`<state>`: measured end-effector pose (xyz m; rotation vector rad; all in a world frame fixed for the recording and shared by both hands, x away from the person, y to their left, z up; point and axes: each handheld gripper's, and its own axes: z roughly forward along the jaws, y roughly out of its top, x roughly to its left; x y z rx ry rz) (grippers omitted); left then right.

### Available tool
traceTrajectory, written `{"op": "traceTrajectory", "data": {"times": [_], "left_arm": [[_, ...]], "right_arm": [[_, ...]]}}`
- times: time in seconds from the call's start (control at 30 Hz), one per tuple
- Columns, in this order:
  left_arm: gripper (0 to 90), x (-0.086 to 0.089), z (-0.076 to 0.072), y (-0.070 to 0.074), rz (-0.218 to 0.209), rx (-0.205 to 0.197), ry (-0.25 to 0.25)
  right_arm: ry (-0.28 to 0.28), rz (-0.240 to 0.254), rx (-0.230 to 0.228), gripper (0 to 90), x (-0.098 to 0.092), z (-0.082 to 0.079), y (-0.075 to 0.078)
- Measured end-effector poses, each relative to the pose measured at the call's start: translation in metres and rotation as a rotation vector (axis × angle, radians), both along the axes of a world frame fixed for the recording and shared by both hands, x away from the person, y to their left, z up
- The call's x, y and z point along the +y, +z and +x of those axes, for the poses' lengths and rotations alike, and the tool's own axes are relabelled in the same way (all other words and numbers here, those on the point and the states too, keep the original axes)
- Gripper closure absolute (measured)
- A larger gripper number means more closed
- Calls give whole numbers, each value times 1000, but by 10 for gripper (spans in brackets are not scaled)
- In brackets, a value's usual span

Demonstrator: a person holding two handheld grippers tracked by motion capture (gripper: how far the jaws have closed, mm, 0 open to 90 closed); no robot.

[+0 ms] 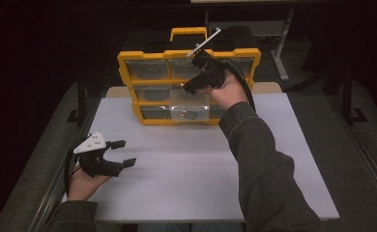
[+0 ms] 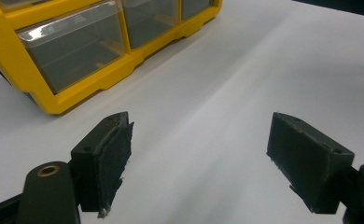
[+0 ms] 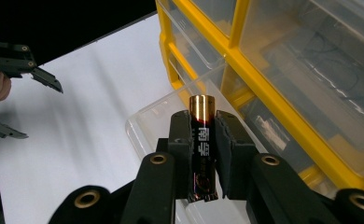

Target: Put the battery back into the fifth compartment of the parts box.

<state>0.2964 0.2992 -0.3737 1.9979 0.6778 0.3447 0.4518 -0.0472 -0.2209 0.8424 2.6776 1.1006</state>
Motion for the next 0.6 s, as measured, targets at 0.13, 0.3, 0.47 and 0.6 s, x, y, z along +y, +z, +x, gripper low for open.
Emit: {"op": "traceTrajectory", "data": {"times": [0.13,0.3,0.47,0.6], "left_arm": [[211,2,0,1,20,-2,-6],[212,1,0,1,10,3,-1],[212,1,0,1,12,6,-3],[212,1,1,0,9,2,-5]], "right_arm": [[2,-7,-2,763,0,2,-5],[-7,-12,8,763,-1,4,-11],[-8,-16,7,763,-2,7,-17],[-17,-13,23,763,-3,8,-21]]}}
